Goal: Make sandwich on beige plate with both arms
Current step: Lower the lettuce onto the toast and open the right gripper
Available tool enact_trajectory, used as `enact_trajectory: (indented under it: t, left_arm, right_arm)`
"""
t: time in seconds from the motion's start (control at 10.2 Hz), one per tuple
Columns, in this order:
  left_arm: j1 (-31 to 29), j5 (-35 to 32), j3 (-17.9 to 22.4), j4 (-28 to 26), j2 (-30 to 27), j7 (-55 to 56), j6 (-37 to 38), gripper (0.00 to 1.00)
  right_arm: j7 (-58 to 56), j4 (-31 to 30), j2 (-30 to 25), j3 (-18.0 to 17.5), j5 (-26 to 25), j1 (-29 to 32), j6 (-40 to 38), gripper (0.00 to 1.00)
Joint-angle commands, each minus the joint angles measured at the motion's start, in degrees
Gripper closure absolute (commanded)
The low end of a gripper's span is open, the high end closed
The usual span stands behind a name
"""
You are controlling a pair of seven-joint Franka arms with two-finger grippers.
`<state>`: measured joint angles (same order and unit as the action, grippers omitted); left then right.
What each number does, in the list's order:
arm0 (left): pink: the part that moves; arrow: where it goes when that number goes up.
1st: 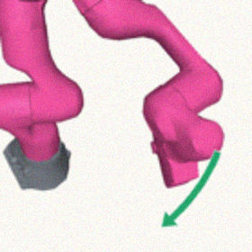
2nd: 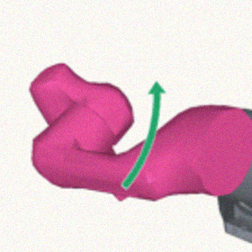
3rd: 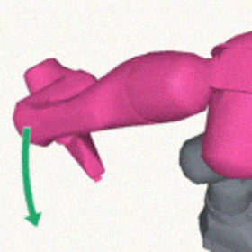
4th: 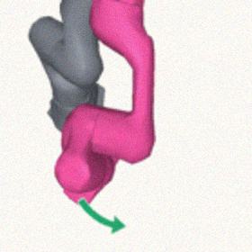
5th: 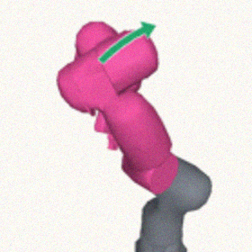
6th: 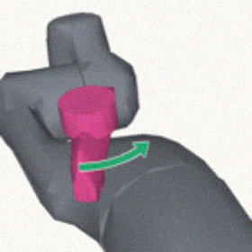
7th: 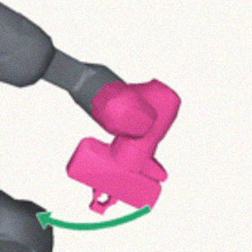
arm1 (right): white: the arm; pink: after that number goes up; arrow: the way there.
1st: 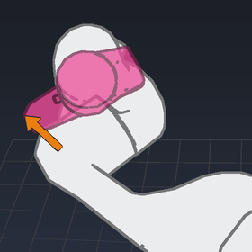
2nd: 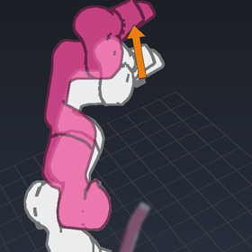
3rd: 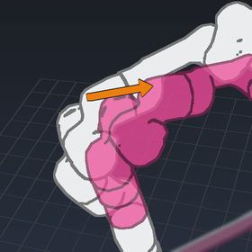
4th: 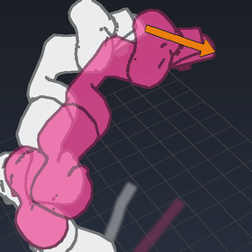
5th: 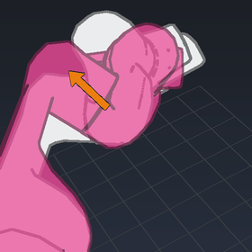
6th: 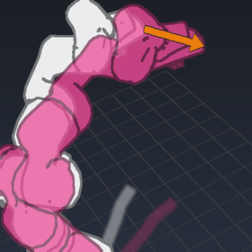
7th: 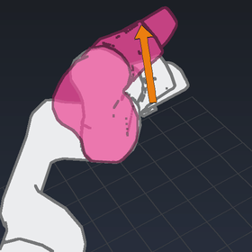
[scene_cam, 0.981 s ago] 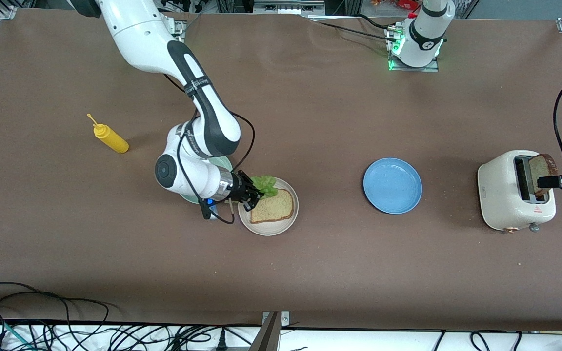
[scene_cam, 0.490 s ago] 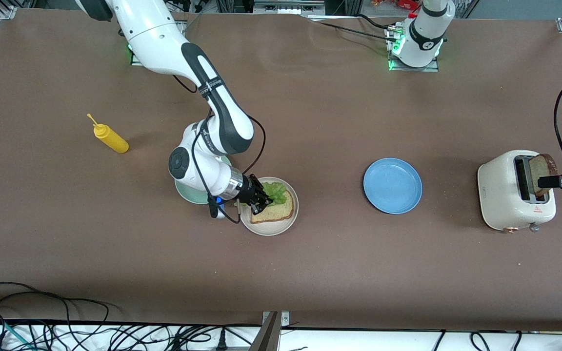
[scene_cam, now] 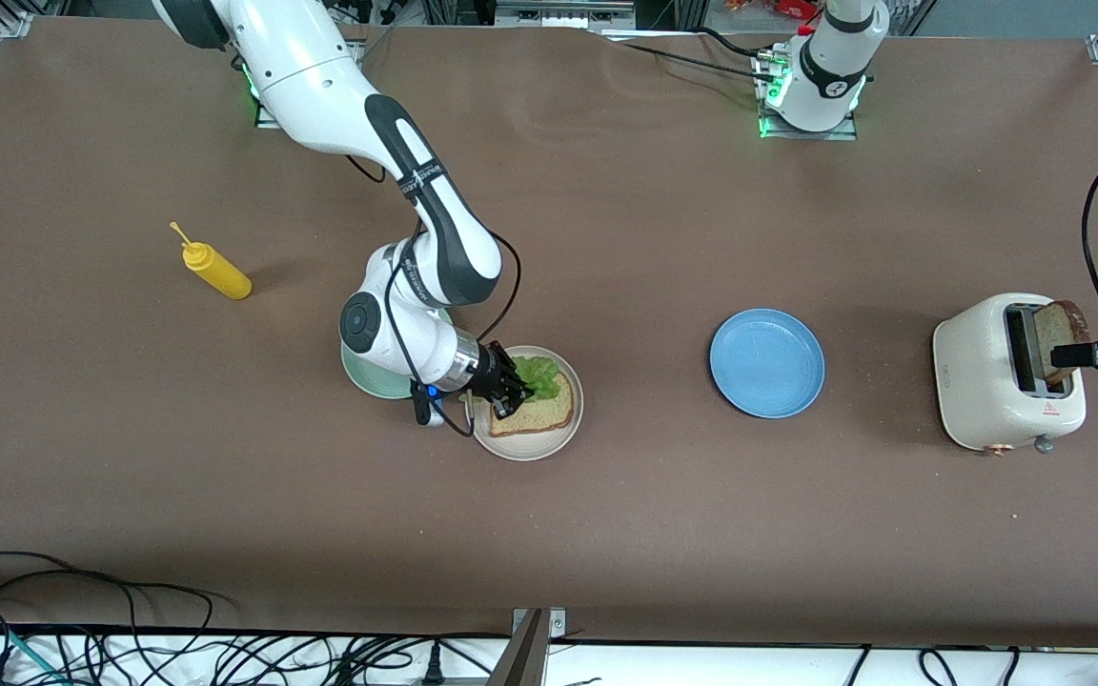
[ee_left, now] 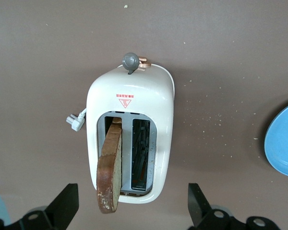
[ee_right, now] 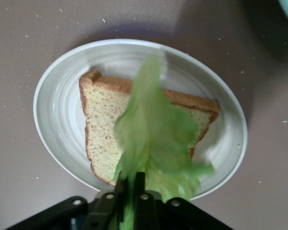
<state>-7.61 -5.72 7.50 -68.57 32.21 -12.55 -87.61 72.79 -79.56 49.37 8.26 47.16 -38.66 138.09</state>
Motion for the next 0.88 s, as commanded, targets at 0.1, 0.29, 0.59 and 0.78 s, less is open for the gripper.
enact_trajectory:
  t: [0.1, 0.29, 0.59, 0.78]
  left_arm:
    - [-1.1, -0.7, -0.6, -0.7, -0.8, -1.2, -1.0, 0.0]
    - [-1.1, -0.7, -0.6, -0.7, -0.8, -1.2, -1.0, 0.0]
    - [-1.3, -0.7, -0.6, -0.8, -0.8, -2.3, -1.0, 0.0]
    - [-1.3, -0.7, -0.6, -0.8, -0.8, -2.3, -1.0, 0.0]
  right_arm:
    - [0.8, 1.3, 0.7, 0.6, 0.7, -1.8, 0.6, 0.0]
    - [0.8, 1.3, 0.2, 0.9, 0.5, -1.9, 0.1, 0.0]
    - [0.7, 1.3, -2.3, 3.1, -1.6, -1.5, -3.9, 0.0]
    - [-0.5, 1.6, -6.1, 7.5, -9.4, -1.3, -17.3, 0.0]
